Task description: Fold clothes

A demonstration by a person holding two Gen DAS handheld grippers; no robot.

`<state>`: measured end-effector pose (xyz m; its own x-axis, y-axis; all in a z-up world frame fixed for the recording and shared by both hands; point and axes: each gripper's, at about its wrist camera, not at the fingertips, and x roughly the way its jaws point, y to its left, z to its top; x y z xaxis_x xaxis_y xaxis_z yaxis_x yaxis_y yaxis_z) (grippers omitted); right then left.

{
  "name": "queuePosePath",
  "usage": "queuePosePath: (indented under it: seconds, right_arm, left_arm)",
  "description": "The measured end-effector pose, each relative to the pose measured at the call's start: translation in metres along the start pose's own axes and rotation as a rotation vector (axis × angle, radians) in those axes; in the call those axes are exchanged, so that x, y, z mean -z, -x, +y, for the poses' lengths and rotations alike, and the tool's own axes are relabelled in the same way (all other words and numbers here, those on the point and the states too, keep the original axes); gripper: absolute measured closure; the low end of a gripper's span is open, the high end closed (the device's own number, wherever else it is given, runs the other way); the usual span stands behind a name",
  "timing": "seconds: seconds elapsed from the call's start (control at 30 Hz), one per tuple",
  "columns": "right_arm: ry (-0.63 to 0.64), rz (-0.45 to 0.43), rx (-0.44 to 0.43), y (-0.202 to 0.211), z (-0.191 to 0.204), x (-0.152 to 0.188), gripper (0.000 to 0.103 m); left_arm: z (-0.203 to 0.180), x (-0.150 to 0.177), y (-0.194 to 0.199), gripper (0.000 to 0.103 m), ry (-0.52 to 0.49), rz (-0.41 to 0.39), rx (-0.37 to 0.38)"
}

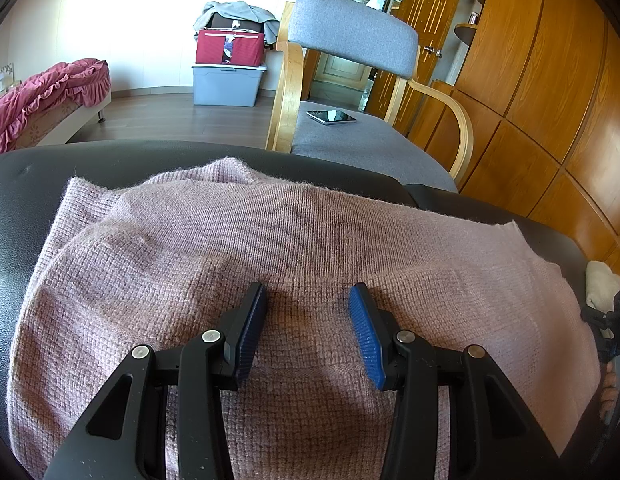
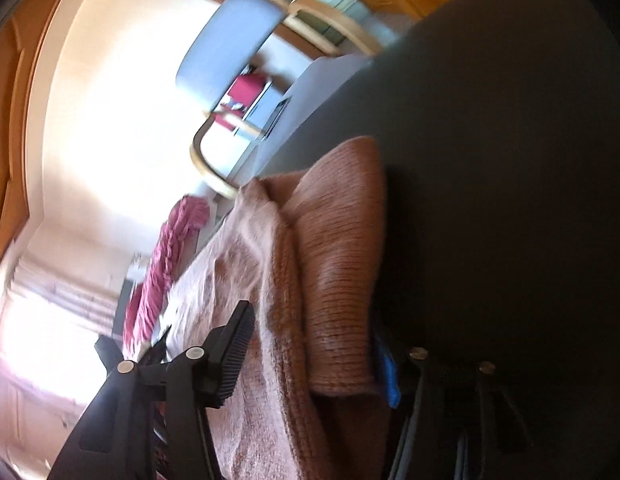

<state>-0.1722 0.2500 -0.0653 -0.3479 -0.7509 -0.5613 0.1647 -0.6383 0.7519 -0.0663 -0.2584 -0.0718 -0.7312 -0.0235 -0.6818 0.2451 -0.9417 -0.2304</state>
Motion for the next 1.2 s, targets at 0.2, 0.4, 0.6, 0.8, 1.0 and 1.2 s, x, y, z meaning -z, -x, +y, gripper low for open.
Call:
queuePosePath:
  seconds: [0.2, 0.4, 0.6, 0.8, 1.0, 1.2]
  right_arm:
    - [0.087, 0.012, 0.059, -0.01, 0.009, 0.008, 0.045]
    - [0.167, 0.014, 0.265, -0.014, 0.022, 0.017, 0.073]
    - [0.239, 0.003, 0.321, -0.023, 0.029, 0.022, 0.074]
    - [0.255, 0.0, 0.314, -0.013, 0.021, 0.022, 0.074]
    - [0.32, -0.014, 0.333, -0.013, 0.03, 0.026, 0.074]
    - [0.292, -0.022, 0.326, -0.004, 0.03, 0.029, 0.073]
  left_arm:
    - [0.003, 0.0, 0.009, 0.056, 0.02, -0.029, 0.021]
    - [-0.007, 0.015, 0.041, 0.056, 0.018, -0.065, -0.055]
    - [-0.052, 0.058, 0.08, 0.056, -0.083, -0.126, 0.011]
    - [-0.088, 0.071, 0.081, 0.078, -0.171, -0.12, -0.016]
    - [-0.064, 0.063, 0.063, 0.082, -0.057, -0.033, 0.082]
    - [-0.073, 0.063, 0.05, 0.082, -0.094, 0.013, 0.066]
